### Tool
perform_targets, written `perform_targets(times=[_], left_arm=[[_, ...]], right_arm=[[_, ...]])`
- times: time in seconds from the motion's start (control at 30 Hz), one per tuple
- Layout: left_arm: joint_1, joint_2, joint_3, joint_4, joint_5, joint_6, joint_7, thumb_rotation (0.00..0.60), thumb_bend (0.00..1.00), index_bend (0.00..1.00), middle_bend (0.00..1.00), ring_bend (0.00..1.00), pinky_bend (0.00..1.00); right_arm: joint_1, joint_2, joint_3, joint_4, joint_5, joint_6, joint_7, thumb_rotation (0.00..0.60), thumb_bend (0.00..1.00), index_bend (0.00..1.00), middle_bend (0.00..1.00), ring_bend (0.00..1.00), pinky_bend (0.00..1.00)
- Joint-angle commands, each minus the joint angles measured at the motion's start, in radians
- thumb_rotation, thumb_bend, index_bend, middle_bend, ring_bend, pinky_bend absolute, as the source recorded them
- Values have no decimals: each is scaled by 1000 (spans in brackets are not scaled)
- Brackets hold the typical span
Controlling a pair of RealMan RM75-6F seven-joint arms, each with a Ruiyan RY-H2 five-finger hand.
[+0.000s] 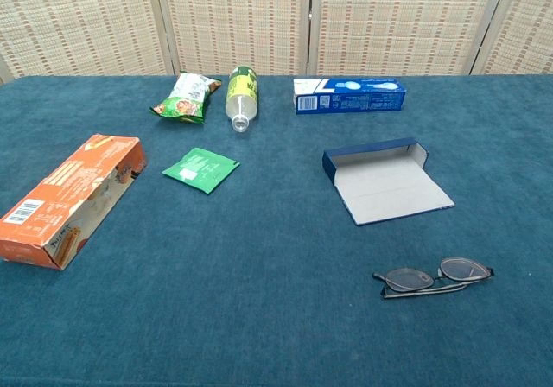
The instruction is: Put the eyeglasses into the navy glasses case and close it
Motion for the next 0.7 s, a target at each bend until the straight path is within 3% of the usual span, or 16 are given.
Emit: perform_targets(times=[0.03,0.43,0.7], left_arm=[[0,0,0,1,-1,-1,2,600,357,0,0,0,0],[0,-2,0,4,-4,-1,0,600,358,0,0,0,0],[3,-3,2,7,-4,2,-5,600,357,0,0,0,0]], right_arm=[[0,1,0,-1,-1,0,-1,600,290,228,174,40,25],[11,7,-13,-19,-36,-11,-18,600,290,228,174,46,44],[77,-1,-36,-56,-100,-112,-76,600,289,228,175,48,63]])
